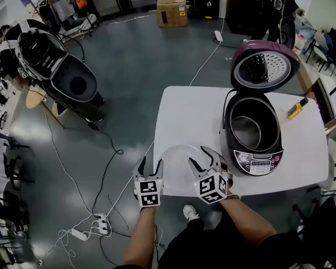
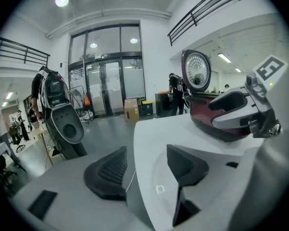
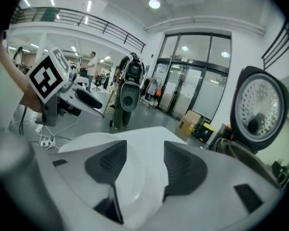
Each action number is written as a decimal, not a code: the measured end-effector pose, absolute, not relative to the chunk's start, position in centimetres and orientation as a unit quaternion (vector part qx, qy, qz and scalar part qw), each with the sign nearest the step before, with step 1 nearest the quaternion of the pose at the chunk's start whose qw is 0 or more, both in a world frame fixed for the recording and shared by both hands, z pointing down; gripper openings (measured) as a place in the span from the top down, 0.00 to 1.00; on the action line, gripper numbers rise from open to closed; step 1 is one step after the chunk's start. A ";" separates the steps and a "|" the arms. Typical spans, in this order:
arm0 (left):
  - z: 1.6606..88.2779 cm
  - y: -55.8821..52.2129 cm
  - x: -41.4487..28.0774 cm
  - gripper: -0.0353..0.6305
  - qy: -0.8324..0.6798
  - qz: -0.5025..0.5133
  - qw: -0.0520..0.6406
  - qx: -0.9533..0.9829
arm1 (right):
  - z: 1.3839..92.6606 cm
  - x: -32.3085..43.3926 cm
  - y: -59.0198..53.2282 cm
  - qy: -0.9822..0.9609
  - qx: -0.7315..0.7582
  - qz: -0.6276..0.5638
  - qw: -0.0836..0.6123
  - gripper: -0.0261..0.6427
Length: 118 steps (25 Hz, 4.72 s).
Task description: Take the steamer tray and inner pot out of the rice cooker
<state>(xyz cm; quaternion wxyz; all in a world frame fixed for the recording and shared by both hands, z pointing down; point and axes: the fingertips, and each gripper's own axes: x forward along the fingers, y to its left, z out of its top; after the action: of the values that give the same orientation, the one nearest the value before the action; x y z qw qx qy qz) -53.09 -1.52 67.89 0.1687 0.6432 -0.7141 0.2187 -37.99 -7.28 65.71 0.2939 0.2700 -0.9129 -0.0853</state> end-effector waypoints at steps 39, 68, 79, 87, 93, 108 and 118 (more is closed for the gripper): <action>49.4 -14.5 -25.8 0.45 -0.537 -0.074 0.344 0.767 | 46.6 -8.5 -19.1 -0.936 0.274 0.205 0.086 0.52; 58.5 -20.5 -25.2 0.41 -0.402 -0.132 0.623 0.658 | 59.5 -6.4 -25.6 -0.690 0.193 0.695 0.053 0.53; 61.3 -21.0 -26.5 0.88 -0.447 0.010 0.588 0.674 | 62.1 -5.5 -25.7 -0.735 0.274 0.605 0.136 0.93; 60.9 -21.0 -26.7 0.92 -0.455 0.013 0.577 0.678 | 61.7 -5.6 -25.9 -0.742 0.298 0.588 0.118 0.93; 59.5 -20.4 -26.8 0.92 -0.452 -0.012 0.561 0.693 | 60.2 -5.4 -25.4 -0.745 0.313 0.585 0.068 0.94; 45.9 -19.7 -23.4 0.91 -0.446 -0.045 0.416 0.791 | 48.0 -1.9 -23.8 -0.821 0.319 0.472 -0.034 0.93; 40.5 -21.0 -15.3 0.91 -0.438 -0.048 0.345 0.829 | 42.4 6.4 -23.8 -0.843 0.357 0.398 -0.065 0.93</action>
<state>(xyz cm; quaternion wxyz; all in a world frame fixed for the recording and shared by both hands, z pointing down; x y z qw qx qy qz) -15.34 -20.98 40.47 0.3449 0.8288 -0.4379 -0.0480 6.40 -23.83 42.37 -0.0651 0.3566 -0.8429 0.3976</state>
